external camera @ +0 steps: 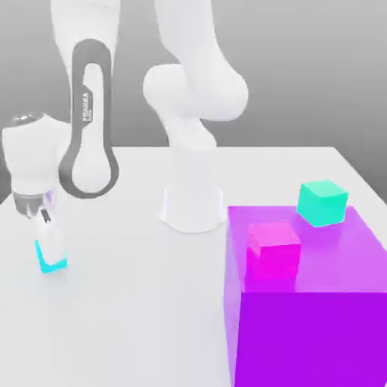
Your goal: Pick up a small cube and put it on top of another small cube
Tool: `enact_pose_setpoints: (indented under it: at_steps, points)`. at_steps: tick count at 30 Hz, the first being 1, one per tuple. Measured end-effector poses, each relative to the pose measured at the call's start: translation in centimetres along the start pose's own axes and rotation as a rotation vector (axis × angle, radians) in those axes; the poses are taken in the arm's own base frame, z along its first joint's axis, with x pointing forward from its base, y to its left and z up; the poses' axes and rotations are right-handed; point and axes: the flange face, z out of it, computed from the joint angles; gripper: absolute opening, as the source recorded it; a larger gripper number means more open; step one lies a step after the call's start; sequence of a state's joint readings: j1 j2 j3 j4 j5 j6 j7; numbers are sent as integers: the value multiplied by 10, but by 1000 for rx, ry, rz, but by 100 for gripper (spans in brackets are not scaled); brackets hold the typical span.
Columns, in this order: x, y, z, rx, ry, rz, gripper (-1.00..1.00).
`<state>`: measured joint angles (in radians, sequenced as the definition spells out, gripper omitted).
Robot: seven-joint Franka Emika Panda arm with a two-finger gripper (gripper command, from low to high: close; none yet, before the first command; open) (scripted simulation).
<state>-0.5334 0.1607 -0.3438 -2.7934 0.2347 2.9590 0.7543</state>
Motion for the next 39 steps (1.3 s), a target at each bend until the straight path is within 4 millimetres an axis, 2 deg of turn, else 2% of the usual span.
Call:
enact_pose_setpoints:
  at_steps: [9, 11, 14, 15, 19, 21, 24, 28, 32, 33, 34, 36, 37, 39]
  points:
    - [-6, 5, -27, -6, -15, 7, -100]
    - [-13, -9, -35, -7, -28, -59, -100]
    - [-36, -48, -55, 0, -51, -249, -100]
    - [-52, -64, -62, 2, -57, -332, -100]
    - [-152, -132, -105, 12, -80, -764, -100]
    - [-193, -152, -131, 16, -86, -942, -100]
    - [-254, -169, -171, 21, -87, -1192, -100]
    - [-339, -172, -229, 23, -73, -1520, -100]
    - [-427, -148, -291, 18, -41, -1855, -100]
    - [-440, -142, -294, 17, -35, -1905, -100]
    - [-447, -139, -287, 16, -31, -1930, -100]
    - [-452, -137, -260, 15, -29, -1949, -100]
    - [-453, -136, -250, 15, -29, -1951, 100]
    - [-453, -136, -250, 15, -29, -1951, 100]
